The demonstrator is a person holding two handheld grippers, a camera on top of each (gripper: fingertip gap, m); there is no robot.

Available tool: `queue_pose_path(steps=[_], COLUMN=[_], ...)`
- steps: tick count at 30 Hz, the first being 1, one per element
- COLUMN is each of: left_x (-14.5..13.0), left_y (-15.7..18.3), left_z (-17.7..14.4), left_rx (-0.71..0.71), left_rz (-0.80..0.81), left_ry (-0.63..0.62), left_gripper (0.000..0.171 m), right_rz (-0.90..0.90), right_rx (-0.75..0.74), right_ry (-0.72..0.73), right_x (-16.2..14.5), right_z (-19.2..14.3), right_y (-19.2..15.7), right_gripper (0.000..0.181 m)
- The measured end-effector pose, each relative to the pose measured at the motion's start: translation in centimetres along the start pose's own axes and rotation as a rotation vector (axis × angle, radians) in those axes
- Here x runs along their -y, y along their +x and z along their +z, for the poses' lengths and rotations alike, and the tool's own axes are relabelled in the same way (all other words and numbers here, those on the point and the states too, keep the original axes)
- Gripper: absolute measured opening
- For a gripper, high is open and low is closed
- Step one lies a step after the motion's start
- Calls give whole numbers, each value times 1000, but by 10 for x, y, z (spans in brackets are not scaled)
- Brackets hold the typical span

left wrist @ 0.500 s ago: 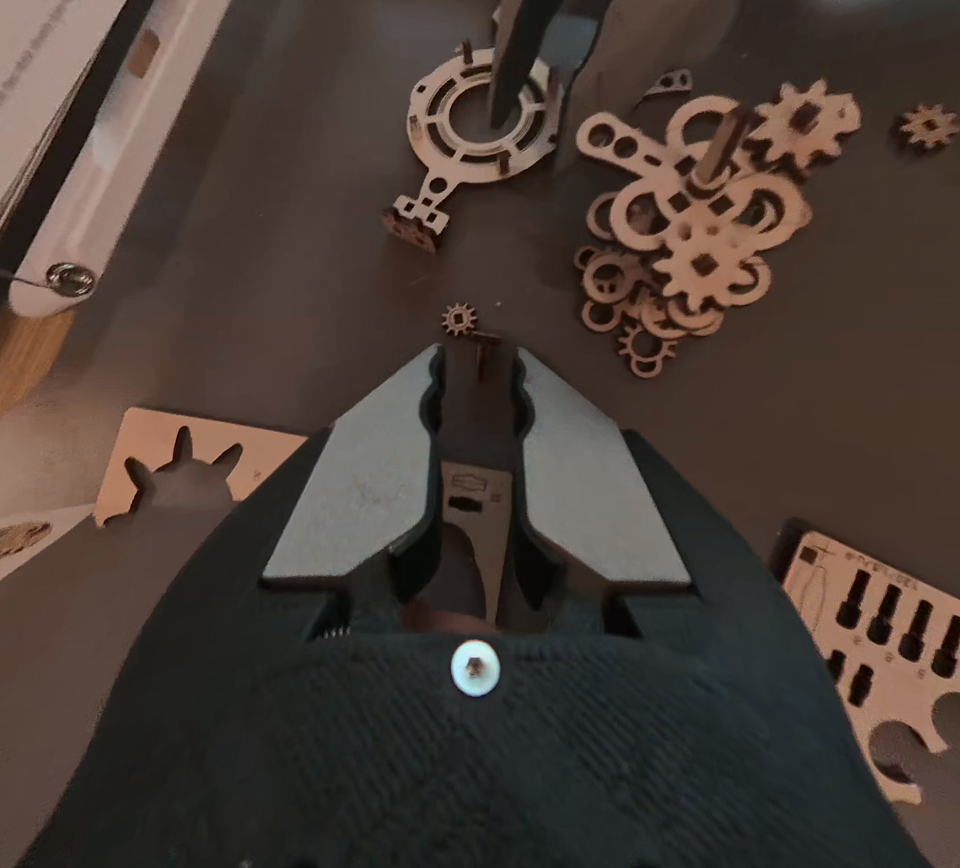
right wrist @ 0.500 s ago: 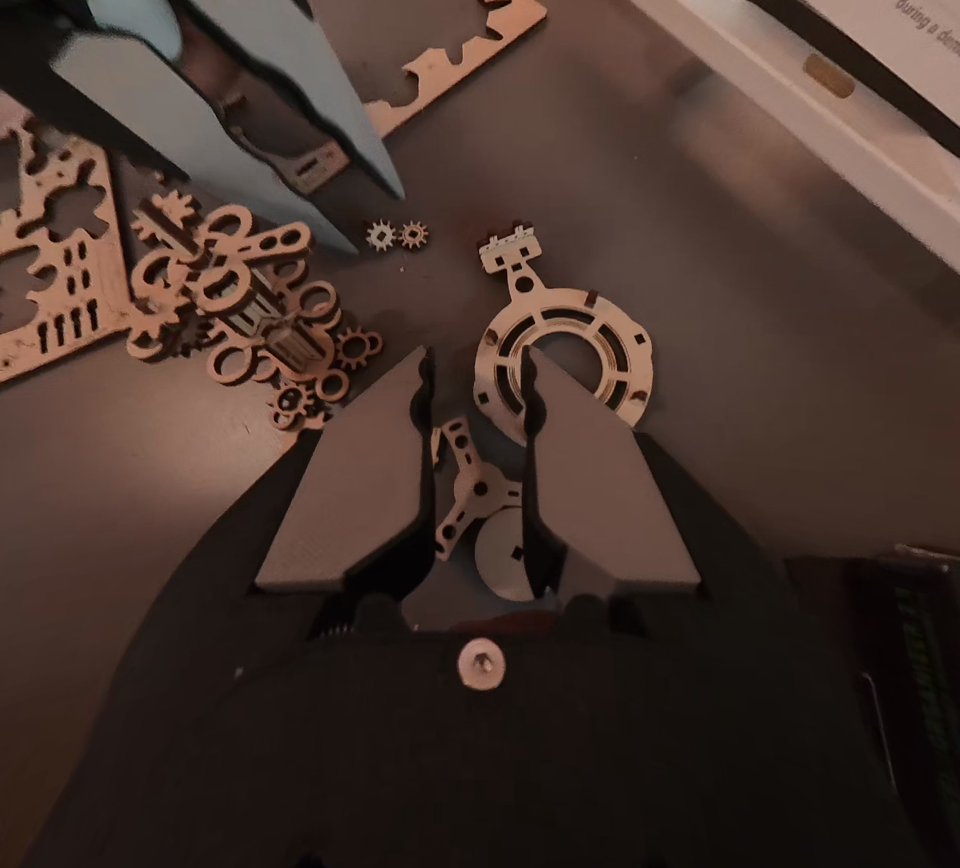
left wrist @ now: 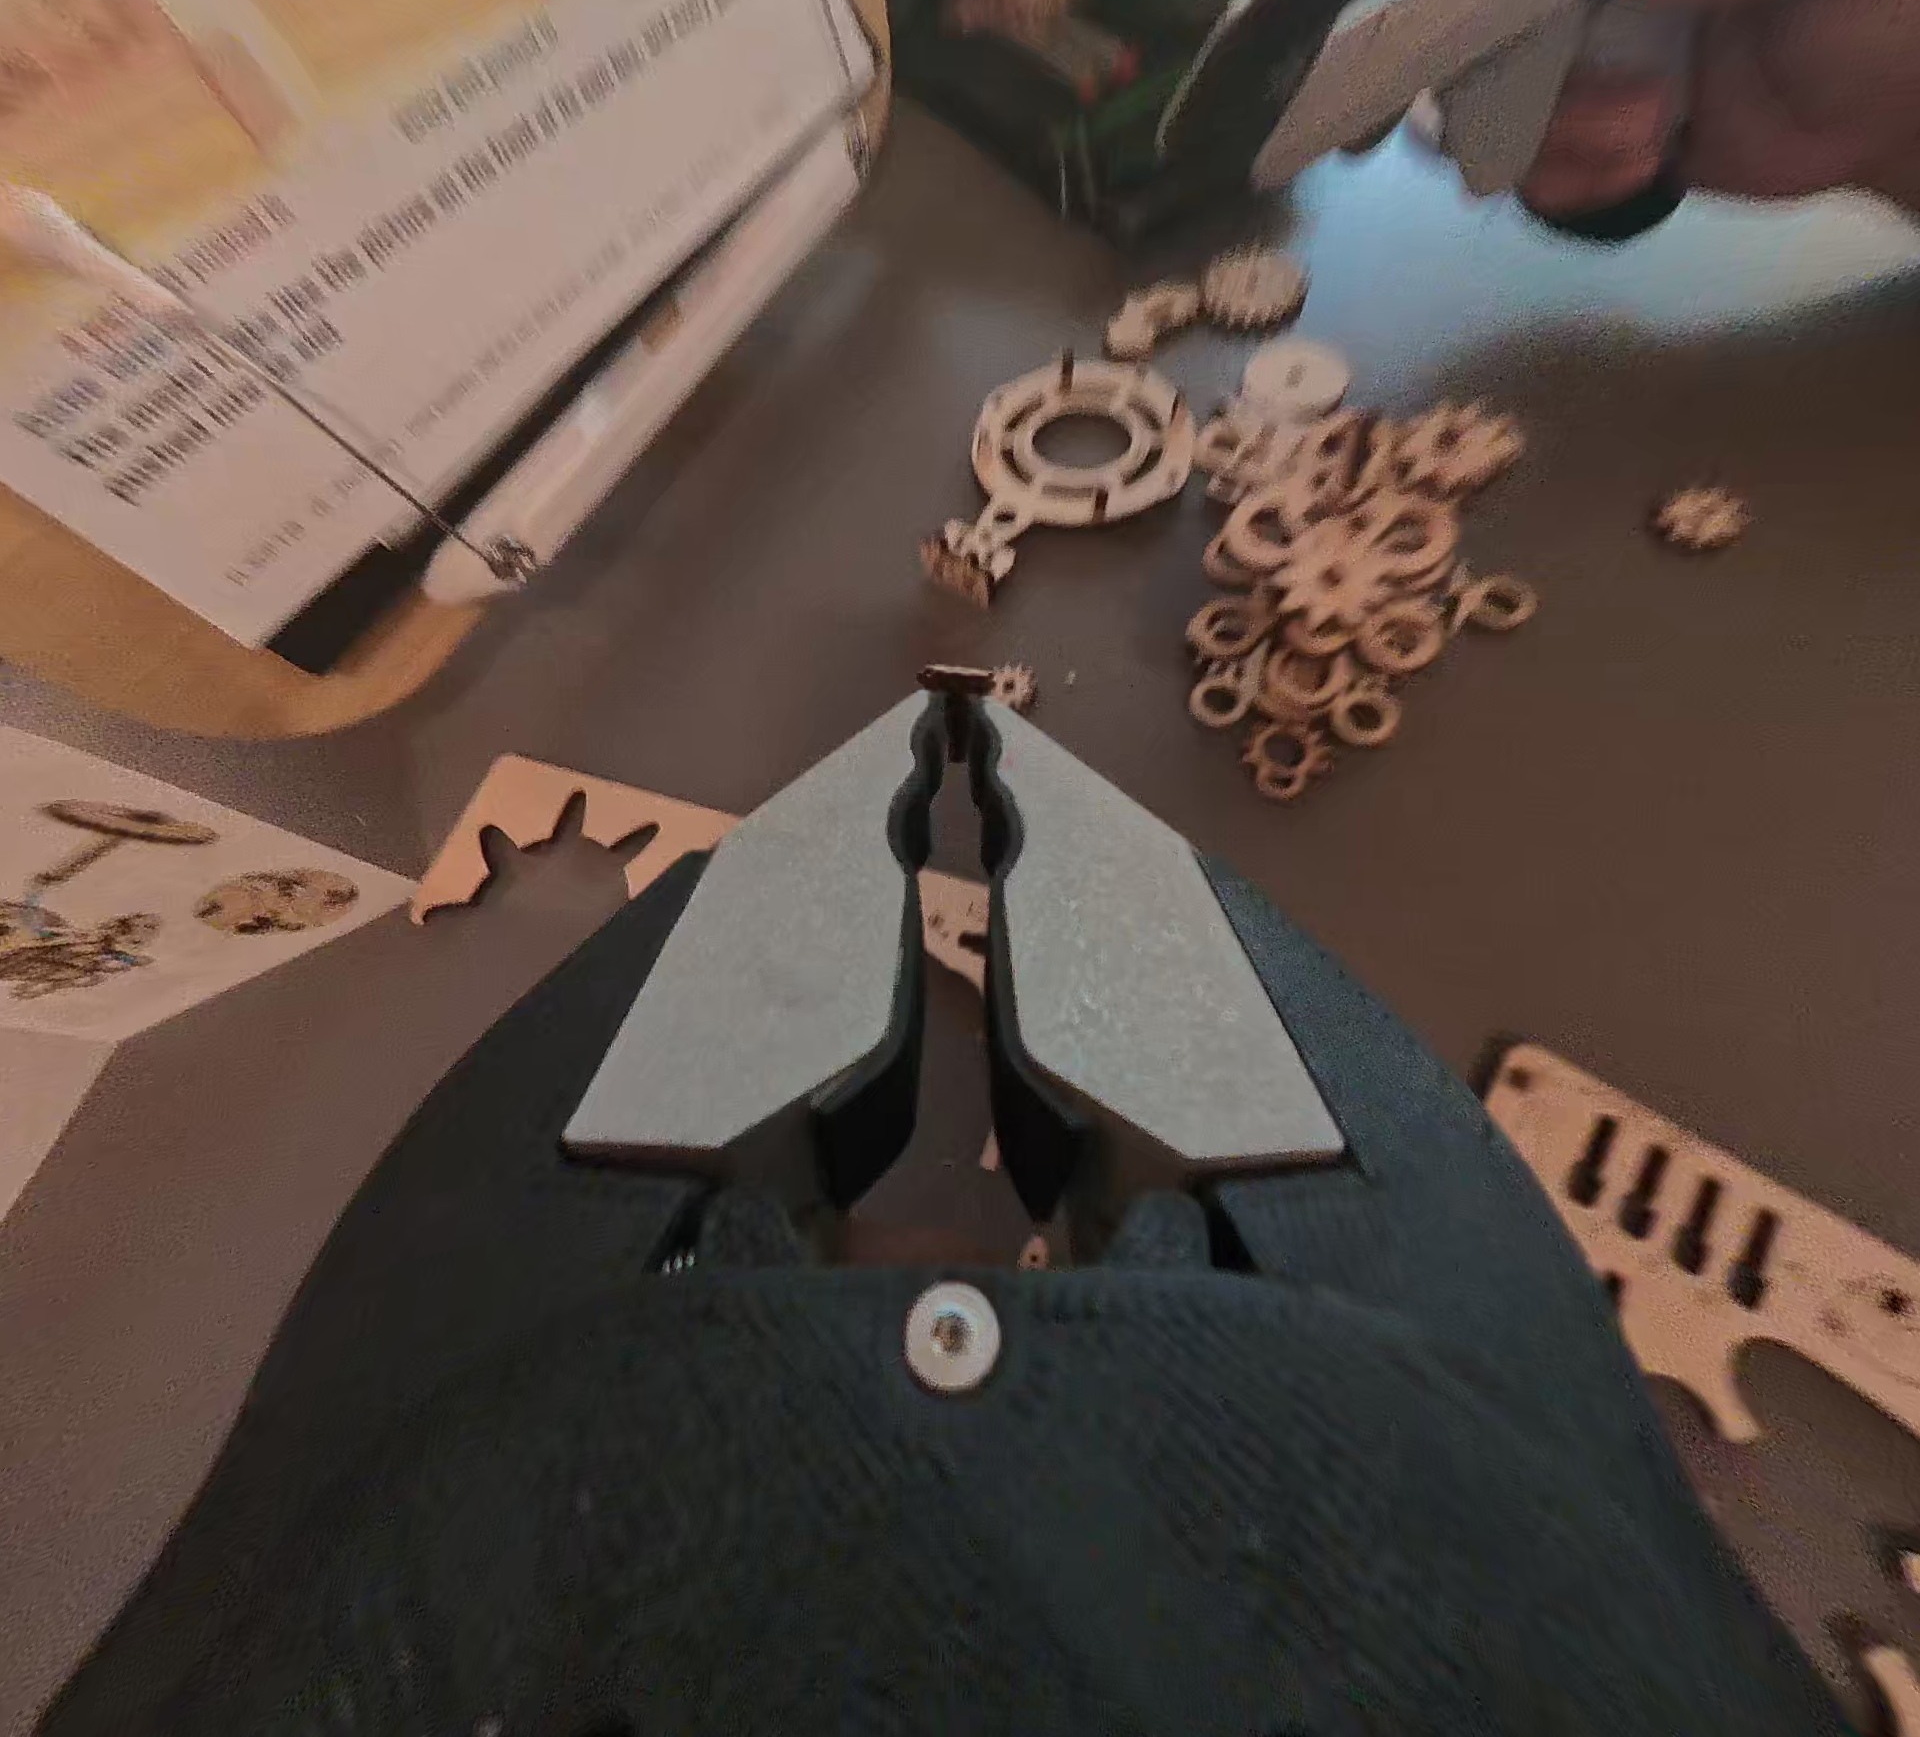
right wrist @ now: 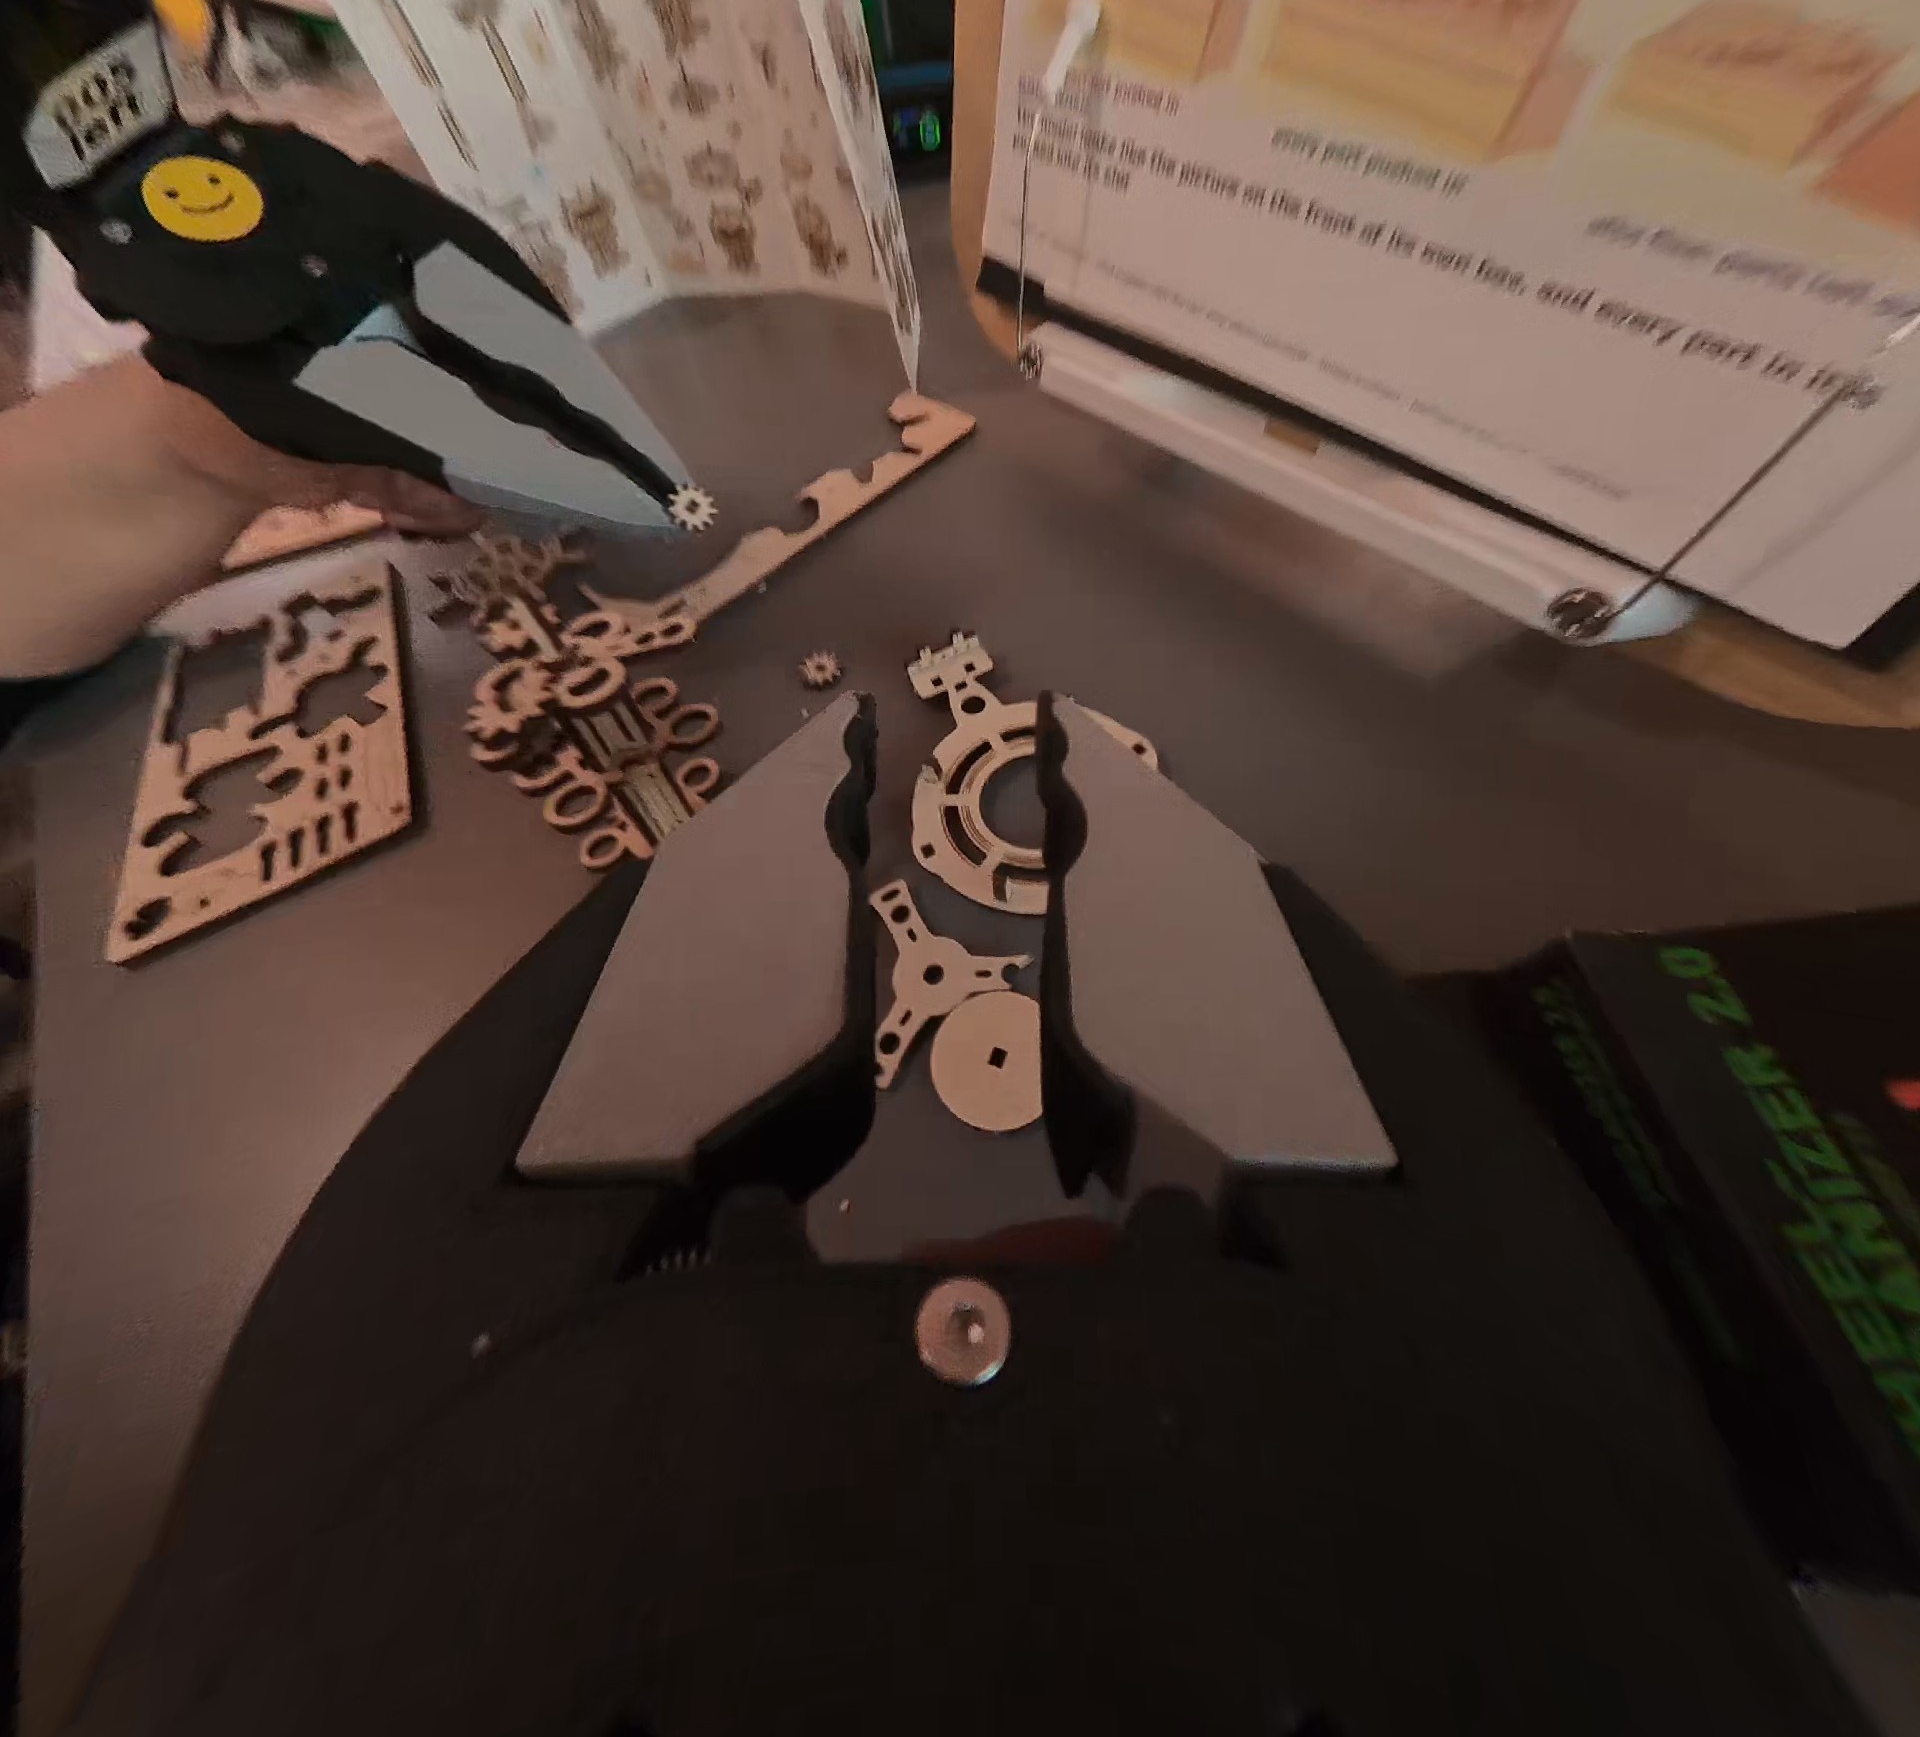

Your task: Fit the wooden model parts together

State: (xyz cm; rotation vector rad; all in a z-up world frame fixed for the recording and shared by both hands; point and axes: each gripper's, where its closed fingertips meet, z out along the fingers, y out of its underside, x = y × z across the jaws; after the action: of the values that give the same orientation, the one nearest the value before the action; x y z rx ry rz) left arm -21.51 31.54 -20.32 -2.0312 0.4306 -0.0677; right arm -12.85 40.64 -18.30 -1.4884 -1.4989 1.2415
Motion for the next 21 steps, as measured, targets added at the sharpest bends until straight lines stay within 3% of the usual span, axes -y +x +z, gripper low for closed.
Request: queue_pose_path(steps=[4, 8, 11, 14, 18, 21], left_x=[40, 55, 51, 35, 17, 13], left_y=[37, 112, 151, 182, 220, 228], left_z=[-45, -85, -94, -88, -77, -76], left_rx=[-23, -59, 69, 190, 226, 304], left_rz=[32, 207, 356, 494, 659, 779], left_ry=[164, 274, 317, 306, 267, 259], left_gripper=[1, 1, 1, 0, 1, 1], right_rz=[12, -8, -63, -80, -48, 0], right_rx=[95, 319, 456, 483, 470, 511], right_ry=[173, 161, 96, 61, 42, 21], right_x=[24, 13, -4, -23, -51, -61], right_z=[-28, -46, -56, -61, -59, -57], right_y=[-31, -114, -181, -223, -242, -252], right_gripper=[25, 26, 26, 26, 26, 27])
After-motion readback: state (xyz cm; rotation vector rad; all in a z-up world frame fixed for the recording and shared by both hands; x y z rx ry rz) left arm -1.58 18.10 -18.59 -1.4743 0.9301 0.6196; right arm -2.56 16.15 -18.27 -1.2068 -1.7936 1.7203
